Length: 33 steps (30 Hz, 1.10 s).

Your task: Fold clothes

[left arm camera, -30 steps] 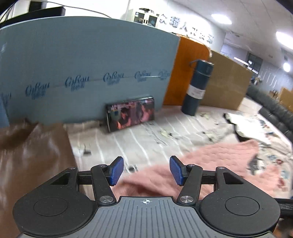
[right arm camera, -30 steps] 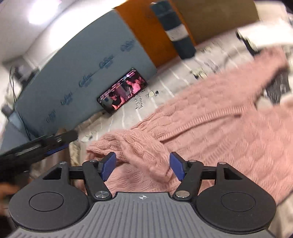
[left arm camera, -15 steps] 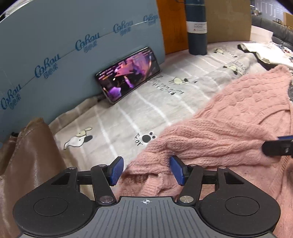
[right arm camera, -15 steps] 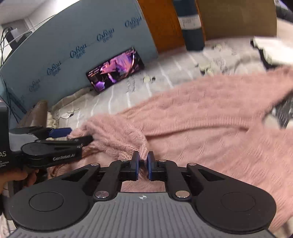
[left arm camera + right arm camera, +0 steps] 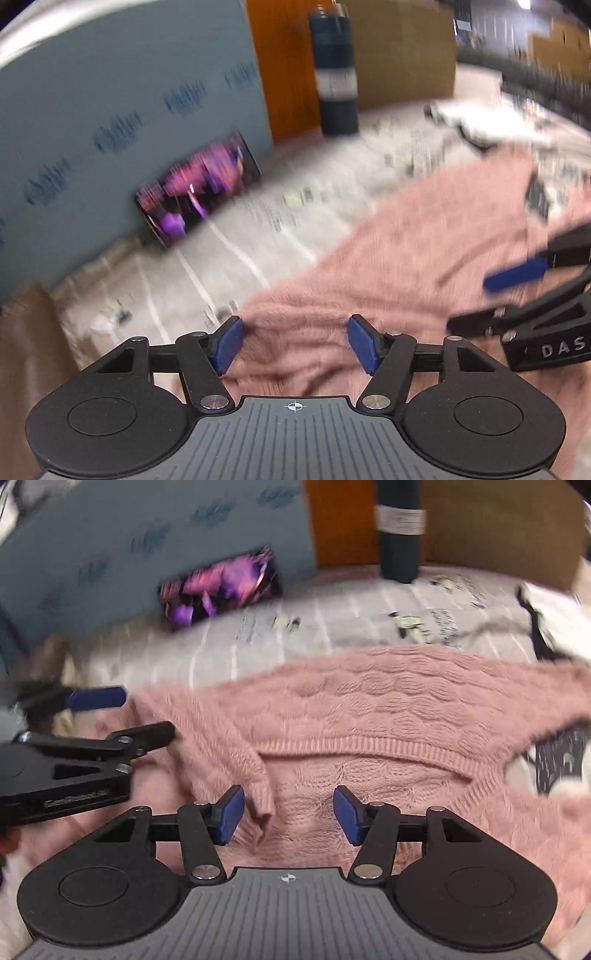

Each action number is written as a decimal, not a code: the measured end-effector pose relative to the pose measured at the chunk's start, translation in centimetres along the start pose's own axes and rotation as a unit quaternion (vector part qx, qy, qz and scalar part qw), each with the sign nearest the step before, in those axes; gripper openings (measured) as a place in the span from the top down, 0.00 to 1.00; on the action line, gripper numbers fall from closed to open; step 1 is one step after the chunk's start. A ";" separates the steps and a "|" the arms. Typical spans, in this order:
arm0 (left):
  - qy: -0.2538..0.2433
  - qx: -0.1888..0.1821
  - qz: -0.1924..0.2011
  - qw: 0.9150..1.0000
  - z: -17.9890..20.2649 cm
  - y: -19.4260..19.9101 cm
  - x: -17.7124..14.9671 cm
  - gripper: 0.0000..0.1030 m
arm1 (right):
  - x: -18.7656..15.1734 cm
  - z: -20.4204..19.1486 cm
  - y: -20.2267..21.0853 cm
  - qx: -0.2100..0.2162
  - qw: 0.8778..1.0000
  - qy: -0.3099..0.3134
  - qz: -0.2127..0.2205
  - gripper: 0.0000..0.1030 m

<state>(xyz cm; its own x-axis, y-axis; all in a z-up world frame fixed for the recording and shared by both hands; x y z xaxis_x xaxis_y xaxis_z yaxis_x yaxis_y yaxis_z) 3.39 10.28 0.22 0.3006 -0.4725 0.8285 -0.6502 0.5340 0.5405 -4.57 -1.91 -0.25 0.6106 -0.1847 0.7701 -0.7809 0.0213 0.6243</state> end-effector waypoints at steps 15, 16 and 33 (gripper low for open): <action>-0.068 -0.041 0.097 0.992 2.3 14.0 -2.1 0.17 | 1.3 6.6 7.6 -0.066 0.995 0.001 0.079 0.28; -0.080 -0.046 0.087 0.992 2.9 14.8 -2.9 0.17 | 1.0 7.6 8.3 -0.084 0.993 0.002 0.079 0.27; -0.183 -0.022 0.023 0.983 9.1 15.2 -8.7 0.17 | -8.2 15.3 13.5 -0.181 0.970 0.165 -0.002 0.24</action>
<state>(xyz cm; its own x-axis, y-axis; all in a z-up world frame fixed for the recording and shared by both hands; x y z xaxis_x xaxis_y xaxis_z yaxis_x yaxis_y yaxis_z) -15.47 16.14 -0.06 -0.0046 -0.6631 0.7485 -0.6233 0.5873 0.5164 -22.09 -15.14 -0.16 0.6686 0.1372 0.7308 -0.7177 0.3764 0.5859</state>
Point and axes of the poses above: each gripper's, at about its wrist camera, not at the fingertips, and y roughly against the way its jaws point, z to its right, x to its top, the point moved 6 cm from there along -y, roughly the way its jaws point, and after that the axes turned 15 degrees about z, right-handed, at the moved point
